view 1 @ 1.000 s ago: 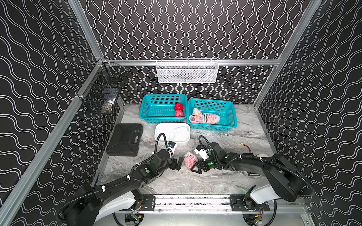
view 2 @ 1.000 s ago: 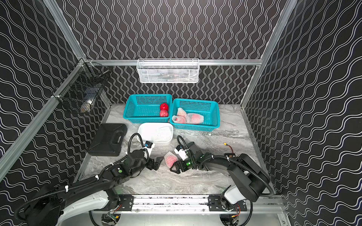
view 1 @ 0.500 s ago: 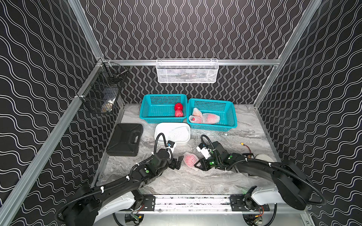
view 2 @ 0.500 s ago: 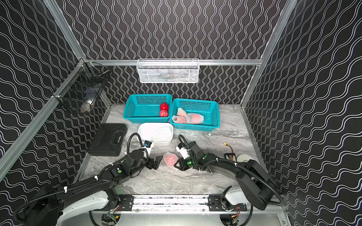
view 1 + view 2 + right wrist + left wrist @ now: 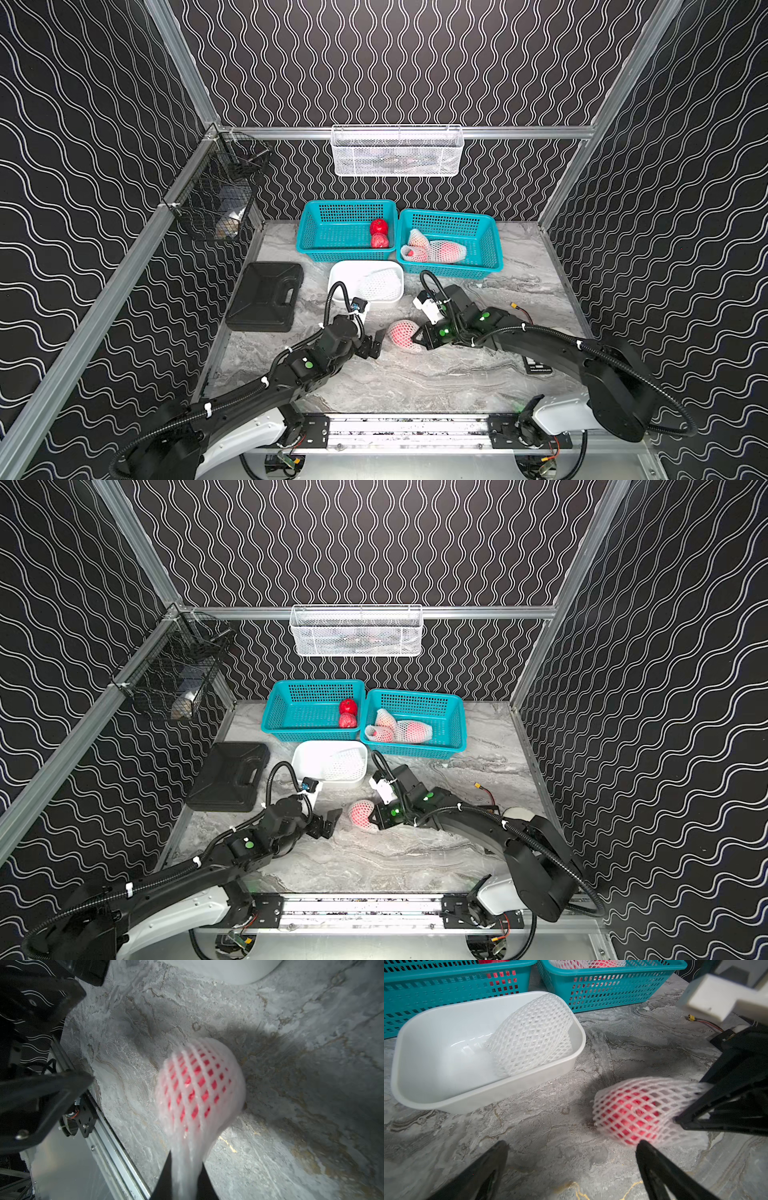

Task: Remove foam nets from apples
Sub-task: Remove the foam net from the apple.

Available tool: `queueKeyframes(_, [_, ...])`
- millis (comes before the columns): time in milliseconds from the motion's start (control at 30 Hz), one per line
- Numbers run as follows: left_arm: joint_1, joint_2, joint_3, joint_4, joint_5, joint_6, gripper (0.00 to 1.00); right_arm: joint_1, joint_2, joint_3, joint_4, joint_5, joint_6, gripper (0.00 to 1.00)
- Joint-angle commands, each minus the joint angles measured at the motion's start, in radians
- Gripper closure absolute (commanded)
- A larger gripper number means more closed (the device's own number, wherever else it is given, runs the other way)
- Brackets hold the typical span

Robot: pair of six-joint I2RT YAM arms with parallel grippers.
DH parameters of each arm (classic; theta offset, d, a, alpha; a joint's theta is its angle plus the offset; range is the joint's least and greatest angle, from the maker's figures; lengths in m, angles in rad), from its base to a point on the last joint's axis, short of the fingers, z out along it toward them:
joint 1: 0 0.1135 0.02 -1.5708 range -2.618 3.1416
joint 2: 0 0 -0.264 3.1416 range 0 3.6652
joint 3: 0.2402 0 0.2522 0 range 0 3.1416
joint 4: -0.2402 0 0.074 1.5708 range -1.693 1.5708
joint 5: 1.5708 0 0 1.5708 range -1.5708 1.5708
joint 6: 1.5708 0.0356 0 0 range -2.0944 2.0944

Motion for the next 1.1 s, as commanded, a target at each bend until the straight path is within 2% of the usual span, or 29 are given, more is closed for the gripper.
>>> queueKeyframes(0, [0.002,-0.008,0.000,0.000,-0.034,0.011,0.00,0.002,0.027,0.081,-0.168,0.005,-0.008,0.88])
queueKeyframes(167, [0.002,0.001,0.019,-0.045,-0.127,-0.013,0.00,0.002,0.095,0.195,-0.294,0.000,-0.028,0.88])
queueKeyframes(333, [0.002,-0.020,0.031,-0.037,-0.121,0.005,0.00,0.002,0.139,0.325,-0.419,-0.015,-0.034,0.88])
queueKeyframes(567, [0.001,0.005,0.052,-0.045,-0.129,0.023,0.01,0.003,0.244,0.511,-0.690,-0.025,-0.062,0.86])
queueKeyframes(700, [0.001,0.017,0.042,-0.020,-0.134,0.019,0.01,0.006,0.286,0.542,-0.763,0.033,-0.089,0.91])
queueKeyframes(833, [0.002,0.024,0.047,-0.017,-0.127,0.017,0.01,0.006,0.268,0.580,-0.754,0.033,-0.081,0.91])
queueKeyframes(967, [0.003,0.030,0.050,-0.019,-0.131,0.019,0.01,0.019,0.329,0.678,-0.874,0.066,-0.116,0.91])
queueKeyframes(1067, [0.003,0.027,0.039,-0.016,-0.139,0.018,0.01,0.025,0.332,0.678,-0.865,0.067,-0.110,0.91])
